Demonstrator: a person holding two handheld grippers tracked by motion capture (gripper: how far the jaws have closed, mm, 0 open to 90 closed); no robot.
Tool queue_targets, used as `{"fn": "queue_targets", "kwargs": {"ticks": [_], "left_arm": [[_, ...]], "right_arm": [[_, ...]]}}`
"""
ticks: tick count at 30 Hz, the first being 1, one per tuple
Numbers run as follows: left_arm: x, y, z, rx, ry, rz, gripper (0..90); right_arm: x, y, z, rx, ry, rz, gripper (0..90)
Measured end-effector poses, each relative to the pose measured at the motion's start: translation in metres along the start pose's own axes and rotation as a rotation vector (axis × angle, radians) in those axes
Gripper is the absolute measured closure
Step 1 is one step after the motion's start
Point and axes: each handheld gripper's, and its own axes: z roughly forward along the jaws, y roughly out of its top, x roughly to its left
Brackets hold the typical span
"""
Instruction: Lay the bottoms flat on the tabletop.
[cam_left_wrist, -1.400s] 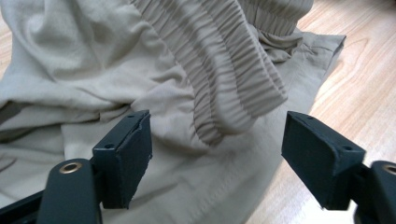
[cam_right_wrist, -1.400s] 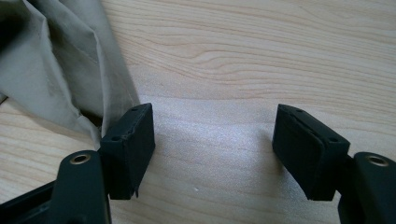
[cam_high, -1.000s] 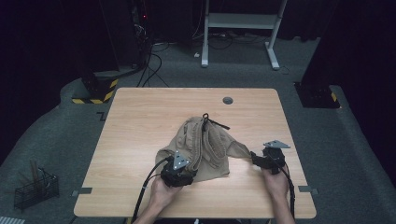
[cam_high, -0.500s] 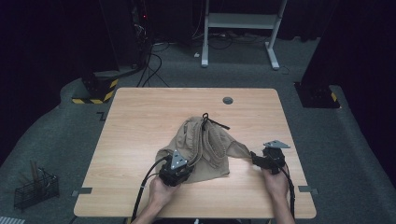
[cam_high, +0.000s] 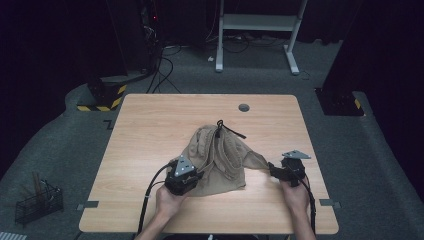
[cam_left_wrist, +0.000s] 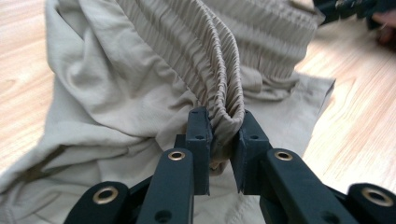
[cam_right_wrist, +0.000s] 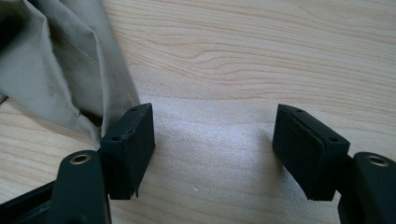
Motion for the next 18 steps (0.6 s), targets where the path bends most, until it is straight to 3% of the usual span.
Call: {"fn": "queue_targets", "kwargs": {"ticks": [18], "left_arm": [[0.044,0.048,-0.027,-0.062,-0.003,-0.048,79.1]], "right_arm": [[0.0,0.0,0.0,-0.001,0.001,-0.002,29.8]]}}
